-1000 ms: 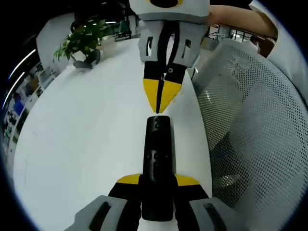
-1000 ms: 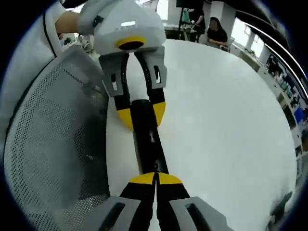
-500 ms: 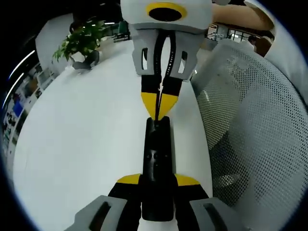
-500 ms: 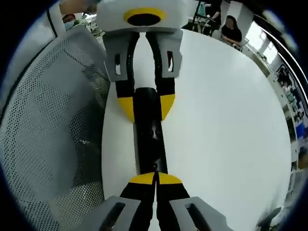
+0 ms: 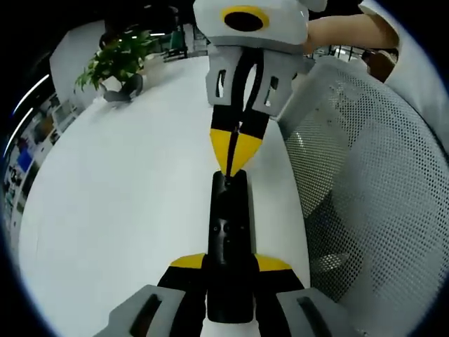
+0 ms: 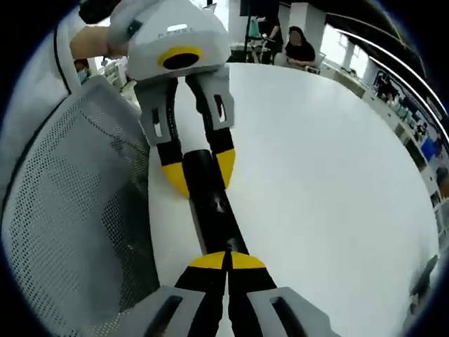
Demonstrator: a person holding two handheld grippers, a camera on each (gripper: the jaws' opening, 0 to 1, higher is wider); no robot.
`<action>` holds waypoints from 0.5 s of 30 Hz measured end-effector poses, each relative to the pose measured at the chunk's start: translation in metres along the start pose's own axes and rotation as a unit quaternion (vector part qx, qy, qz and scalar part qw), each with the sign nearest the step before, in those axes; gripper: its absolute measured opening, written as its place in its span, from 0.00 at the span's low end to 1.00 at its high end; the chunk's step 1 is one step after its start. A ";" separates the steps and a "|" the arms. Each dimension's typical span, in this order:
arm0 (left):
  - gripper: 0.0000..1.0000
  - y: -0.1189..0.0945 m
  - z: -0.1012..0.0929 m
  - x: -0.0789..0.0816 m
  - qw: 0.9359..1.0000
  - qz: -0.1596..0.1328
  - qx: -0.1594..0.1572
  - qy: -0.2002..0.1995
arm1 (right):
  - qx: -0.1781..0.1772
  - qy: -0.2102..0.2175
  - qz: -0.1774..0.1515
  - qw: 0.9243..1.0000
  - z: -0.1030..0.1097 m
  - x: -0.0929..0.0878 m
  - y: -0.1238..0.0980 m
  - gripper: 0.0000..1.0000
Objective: Press the specified remote control buttons in sequence, fully releasing each button before pressing the next.
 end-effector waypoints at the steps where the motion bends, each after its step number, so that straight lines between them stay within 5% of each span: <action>1: 0.24 0.000 0.000 0.000 1.000 0.000 0.000 0.001 | 0.005 -0.032 0.013 0.999 0.001 0.002 0.003 0.00; 9: 0.24 0.000 0.000 -0.001 1.000 -0.004 -0.002 0.004 | -0.001 -0.064 0.029 0.998 0.000 0.007 0.007 0.00; 12: 0.24 0.000 0.000 -0.001 1.000 -0.004 -0.002 0.003 | -0.002 -0.115 0.034 0.993 0.002 0.010 0.008 0.00; 15: 0.24 0.000 0.000 -0.001 1.000 -0.005 -0.002 0.002 | 0.004 -0.091 0.033 0.995 0.003 0.008 0.007 0.00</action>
Point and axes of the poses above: the point that each gripper's makers call its tool centre point, and the gripper's own axes: y roughly forward along the fingers, z roughly to its left, x roughly out of its top, the point moved 9 cm from there along -y, roughly backward along the fingers, and after that the axes turned 14 degrees about -x, right-handed, at the moved point
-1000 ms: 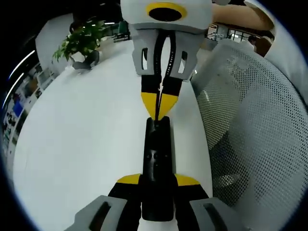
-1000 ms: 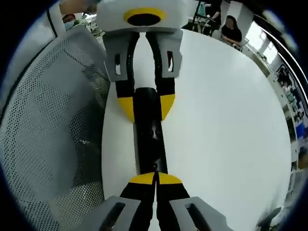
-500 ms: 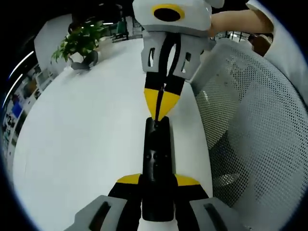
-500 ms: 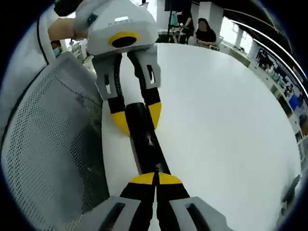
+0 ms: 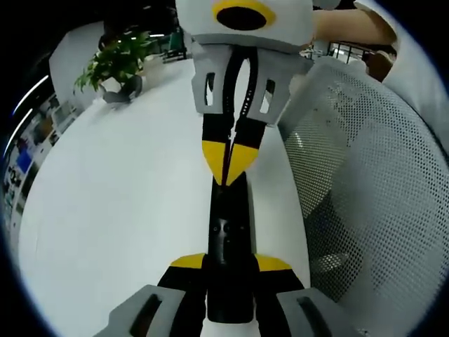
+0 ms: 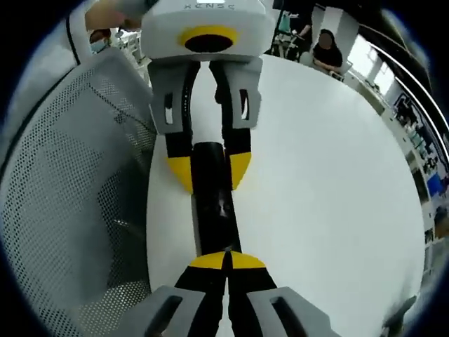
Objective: Press the specified remote control buttons in sequence, fully releasing each button before pressing the next.
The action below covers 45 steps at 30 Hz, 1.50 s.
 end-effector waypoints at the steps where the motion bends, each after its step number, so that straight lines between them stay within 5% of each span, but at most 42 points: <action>1: 0.24 0.000 0.000 0.000 1.000 -0.001 0.000 0.000 | -0.002 0.001 -0.001 1.000 0.000 -0.001 0.000 0.00; 11: 0.24 0.001 0.001 0.000 1.000 0.001 -0.004 0.004 | 0.005 -0.003 0.005 1.000 0.003 -0.003 -0.002 0.00; 15: 0.24 0.001 0.000 0.001 1.000 0.002 -0.004 0.003 | -0.010 -0.053 0.013 0.998 0.006 0.001 -0.001 0.00; 26: 0.24 0.001 0.000 0.000 1.000 -0.002 0.001 -0.007 | 0.003 0.083 -0.046 0.996 0.001 -0.002 -0.006 0.00; 38: 0.24 0.001 -0.002 0.001 1.000 -0.002 0.007 -0.015 | 0.000 -0.041 -0.033 0.999 0.007 0.006 0.004 0.00; 42: 0.24 0.001 -0.002 0.001 1.000 -0.001 0.008 -0.016 | -0.018 -0.064 -0.026 0.997 0.012 0.008 0.004 0.00; 45: 0.24 0.001 -0.002 0.002 1.000 0.002 0.008 -0.016 | -0.029 -0.031 -0.041 0.998 0.011 0.004 0.003 0.00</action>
Point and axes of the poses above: the point that each gripper's makers call its tool centre point, and the gripper's own axes: y roughly forward along the fingers, z roughly to its left, x roughly out of its top, the point moved 9 cm from there along -y, roughly backward along the fingers, and after that the axes turned 14 degrees about -x, right-handed, at the moved point
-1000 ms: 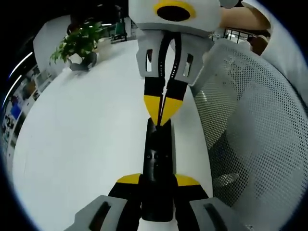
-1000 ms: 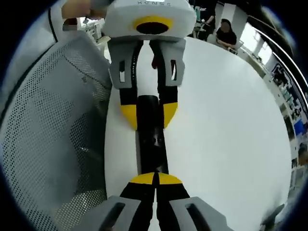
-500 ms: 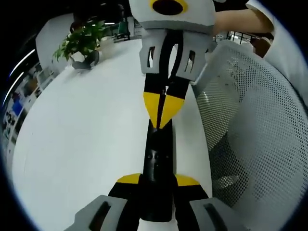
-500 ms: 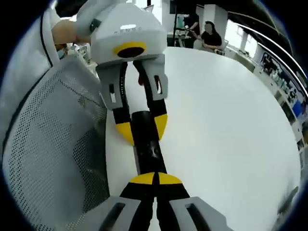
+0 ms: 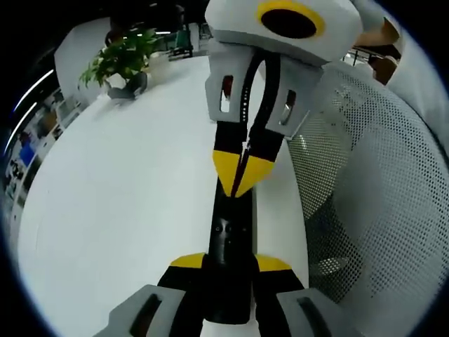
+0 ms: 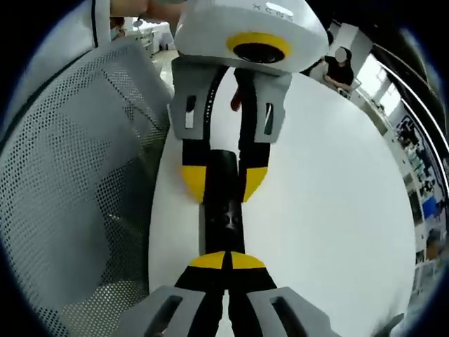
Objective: Press the specified remote control buttons in sequence, fully releasing each button before pressing the next.
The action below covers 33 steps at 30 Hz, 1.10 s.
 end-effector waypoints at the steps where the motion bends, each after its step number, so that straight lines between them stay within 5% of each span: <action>1: 0.24 0.000 0.000 0.000 1.000 0.000 0.000 0.000 | 0.004 0.041 -0.014 0.999 -0.001 -0.004 -0.001 0.00; 3: 0.24 0.000 0.000 0.000 1.000 0.001 0.000 -0.001 | 0.008 0.079 -0.030 0.996 -0.003 -0.009 -0.002 0.00; 12: 0.24 0.000 0.000 -0.001 1.000 -0.006 0.001 -0.002 | 0.022 0.087 -0.071 0.993 -0.005 -0.009 0.000 0.05; 22: 0.24 -0.001 0.000 -0.005 1.000 -0.026 0.001 0.002 | 0.055 0.023 -0.041 0.997 -0.008 -0.003 0.003 0.06; 25: 0.24 0.000 -0.001 -0.005 0.999 -0.031 0.004 0.002 | 0.060 0.028 -0.004 0.998 -0.009 0.003 0.006 0.06; 33: 0.24 0.000 -0.002 -0.008 0.999 -0.051 0.007 0.006 | 0.063 0.027 0.022 0.997 -0.008 0.007 0.007 0.07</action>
Point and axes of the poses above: the point that each gripper's makers call its tool centre point, and the gripper's own axes: y roughly forward along the fingers, z roughly to its left, x roughly out of its top, the point moved 9 cm from there along -y, roughly backward along the fingers, and after that the axes turned 14 degrees about -x, right-handed, at the moved point
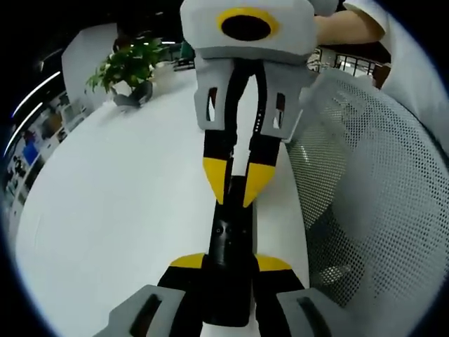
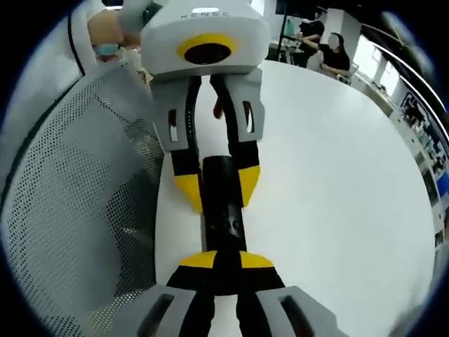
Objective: Press the specified remote control buttons in sequence, fully releasing each button before pressing the next.
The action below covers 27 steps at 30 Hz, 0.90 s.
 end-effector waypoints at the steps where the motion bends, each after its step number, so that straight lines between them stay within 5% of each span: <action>1: 0.24 0.000 0.000 0.000 1.000 -0.001 0.000 0.000 | -0.002 0.008 0.000 1.000 0.000 -0.001 0.000 0.07; 6: 0.24 -0.001 0.000 -0.002 1.000 -0.010 0.001 -0.001 | -0.015 0.038 -0.083 0.996 0.002 -0.015 -0.002 0.07; 12: 0.24 -0.001 -0.001 -0.002 1.000 -0.011 0.002 -0.002 | -0.014 0.027 -0.102 0.994 0.002 -0.014 0.000 0.07; 18: 0.24 -0.001 0.000 -0.003 1.000 -0.014 0.002 -0.002 | 0.000 -0.040 -0.076 0.996 0.001 -0.005 0.002 0.07; 21: 0.24 -0.001 0.000 -0.003 1.000 -0.013 0.002 -0.002 | 0.007 -0.060 -0.025 0.998 0.001 0.004 0.003 0.07; 27: 0.24 -0.001 0.000 -0.003 1.000 -0.014 0.003 -0.002 | 0.000 -0.017 -0.005 1.000 0.000 0.006 0.003 0.07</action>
Point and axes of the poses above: the point that each gripper's makers call its tool centre point, and the gripper's own axes: y roughly forward along the fingers, z roughly to its left, x roughly out of its top, the point moved 9 cm from there along -y, roughly backward along the fingers, and after that the axes turned 14 degrees about -x, right-handed, at the moved point
